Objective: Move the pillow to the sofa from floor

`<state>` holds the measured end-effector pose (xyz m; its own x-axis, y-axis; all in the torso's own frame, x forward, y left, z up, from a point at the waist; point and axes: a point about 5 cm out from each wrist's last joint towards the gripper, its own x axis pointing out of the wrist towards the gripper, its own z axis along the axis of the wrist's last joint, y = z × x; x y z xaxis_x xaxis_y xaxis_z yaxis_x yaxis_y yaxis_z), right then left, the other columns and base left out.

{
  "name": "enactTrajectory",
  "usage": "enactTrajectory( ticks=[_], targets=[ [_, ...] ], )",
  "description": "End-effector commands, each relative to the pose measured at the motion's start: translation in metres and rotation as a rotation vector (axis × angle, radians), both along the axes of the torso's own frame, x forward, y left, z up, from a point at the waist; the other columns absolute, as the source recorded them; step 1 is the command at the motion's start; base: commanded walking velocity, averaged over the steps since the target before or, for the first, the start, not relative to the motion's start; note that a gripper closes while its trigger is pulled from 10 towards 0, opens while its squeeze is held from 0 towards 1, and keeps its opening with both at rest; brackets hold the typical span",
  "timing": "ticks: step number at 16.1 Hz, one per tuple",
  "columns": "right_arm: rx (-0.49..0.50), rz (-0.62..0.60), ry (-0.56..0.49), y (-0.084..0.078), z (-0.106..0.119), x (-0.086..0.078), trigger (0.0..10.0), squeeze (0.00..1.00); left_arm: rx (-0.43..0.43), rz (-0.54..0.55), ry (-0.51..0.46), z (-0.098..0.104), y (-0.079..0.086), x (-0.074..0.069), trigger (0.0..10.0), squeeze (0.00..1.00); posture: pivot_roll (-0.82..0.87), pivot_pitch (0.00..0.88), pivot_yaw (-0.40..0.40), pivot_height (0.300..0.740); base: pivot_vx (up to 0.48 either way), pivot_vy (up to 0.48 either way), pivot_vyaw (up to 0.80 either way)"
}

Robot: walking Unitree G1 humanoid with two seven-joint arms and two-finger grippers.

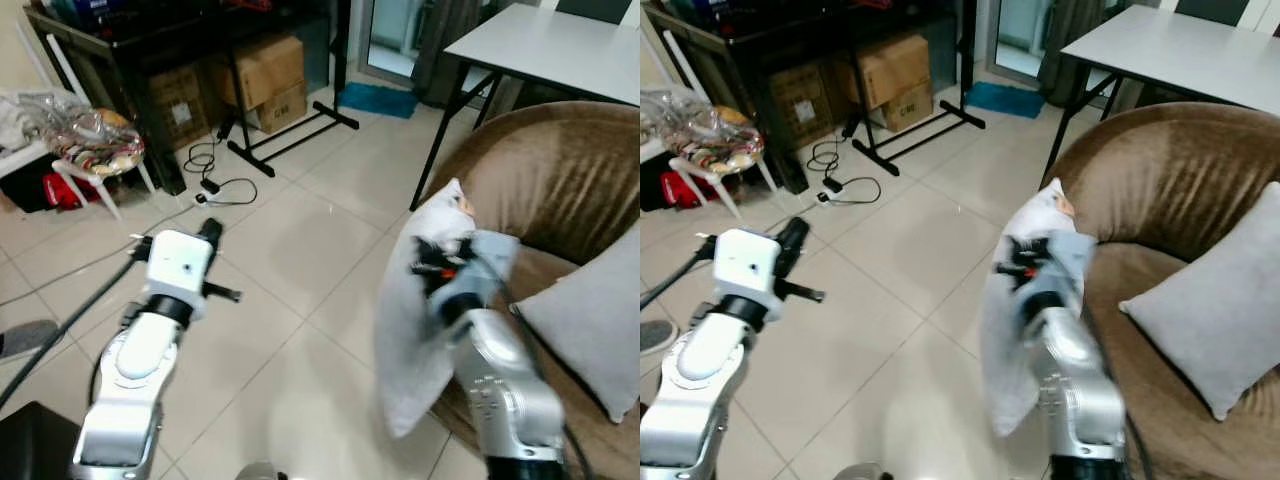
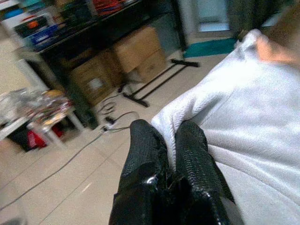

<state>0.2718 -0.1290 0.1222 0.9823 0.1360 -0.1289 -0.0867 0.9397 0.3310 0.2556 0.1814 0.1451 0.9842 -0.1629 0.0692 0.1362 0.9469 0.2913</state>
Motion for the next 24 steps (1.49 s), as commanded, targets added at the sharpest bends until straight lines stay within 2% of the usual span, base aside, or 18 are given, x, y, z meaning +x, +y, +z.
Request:
enactTrajectory(
  ticks=[1, 4, 12, 18, 24],
  targets=[
    [0.004, 0.011, -0.066, -0.001, 0.014, 0.004, 10.0, 0.0, -0.015, -0.014, -0.004, 0.0, -0.004, 0.0, 10.0, 0.0, 0.04, 0.012, 0.044, 0.74, 0.0, 0.0, 0.0],
    [0.006, 0.021, -0.084, 0.0, 0.016, 0.005, 10.0, 0.0, -0.022, -0.017, -0.008, 0.001, -0.003, -0.001, 10.0, 0.0, 0.04, 0.011, 0.043, 0.74, 0.3, 0.0, 0.0],
    [-0.023, 0.024, -0.1, -0.001, 0.023, 0.014, 10.0, 0.0, -0.01, -0.046, -0.003, 0.001, -0.005, -0.001, 10.0, 0.0, 0.04, 0.023, 0.046, 0.74, 0.341, 0.0, -0.8],
    [-0.011, 0.187, -0.151, 0.013, 0.034, 0.015, 10.0, 0.0, -0.003, -0.055, 0.003, 0.001, -0.006, -0.003, 10.0, 0.0, 0.05, 0.028, 0.041, 0.74, 0.338, 0.0, 0.0],
    [-0.026, 0.152, -0.191, 0.013, 0.045, 0.026, 10.0, 0.0, 0.005, -0.058, 0.011, -0.001, -0.006, -0.006, 10.0, 0.0, 0.05, 0.036, 0.029, 0.74, 0.337, 0.0, 0.0]
  ],
)
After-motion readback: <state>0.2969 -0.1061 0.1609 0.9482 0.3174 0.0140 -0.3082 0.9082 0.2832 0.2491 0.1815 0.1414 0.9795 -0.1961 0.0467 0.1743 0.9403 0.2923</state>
